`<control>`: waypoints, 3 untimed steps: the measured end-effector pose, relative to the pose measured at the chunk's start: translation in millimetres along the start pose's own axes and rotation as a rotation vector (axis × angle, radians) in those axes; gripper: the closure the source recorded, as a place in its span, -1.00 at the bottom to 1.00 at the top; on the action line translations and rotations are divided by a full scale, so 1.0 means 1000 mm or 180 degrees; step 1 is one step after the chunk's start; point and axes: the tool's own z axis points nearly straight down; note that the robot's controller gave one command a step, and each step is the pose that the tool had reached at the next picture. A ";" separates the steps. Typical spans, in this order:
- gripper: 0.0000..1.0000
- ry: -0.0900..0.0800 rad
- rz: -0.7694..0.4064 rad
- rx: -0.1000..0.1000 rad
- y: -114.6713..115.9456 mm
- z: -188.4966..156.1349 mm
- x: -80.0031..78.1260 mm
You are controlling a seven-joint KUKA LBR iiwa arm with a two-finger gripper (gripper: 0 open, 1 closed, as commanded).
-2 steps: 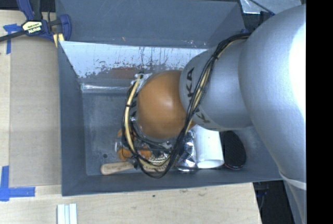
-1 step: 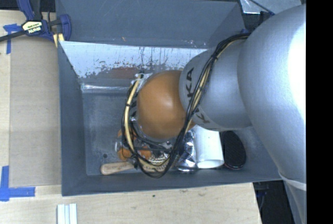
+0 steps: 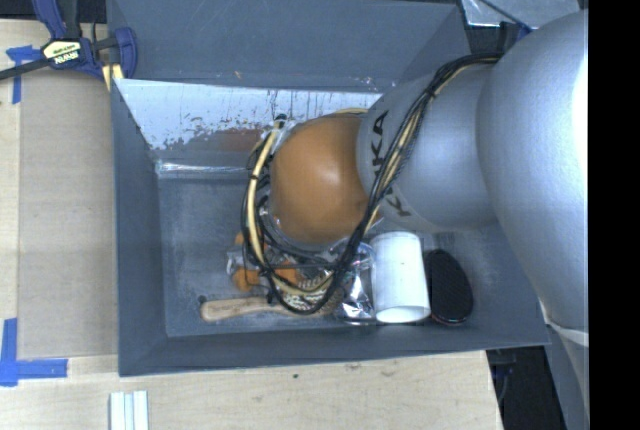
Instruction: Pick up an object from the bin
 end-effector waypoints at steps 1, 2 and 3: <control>1.00 -0.0013 -0.0343 0.0001 -0.041 -0.004 0.024; 1.00 -0.0032 -0.0362 0.0016 -0.109 -0.051 0.068; 1.00 -0.0058 -0.0447 0.0036 -0.101 -0.214 0.096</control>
Offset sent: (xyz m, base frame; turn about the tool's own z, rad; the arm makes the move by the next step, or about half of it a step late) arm 0.0026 -0.0467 0.0025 -0.1108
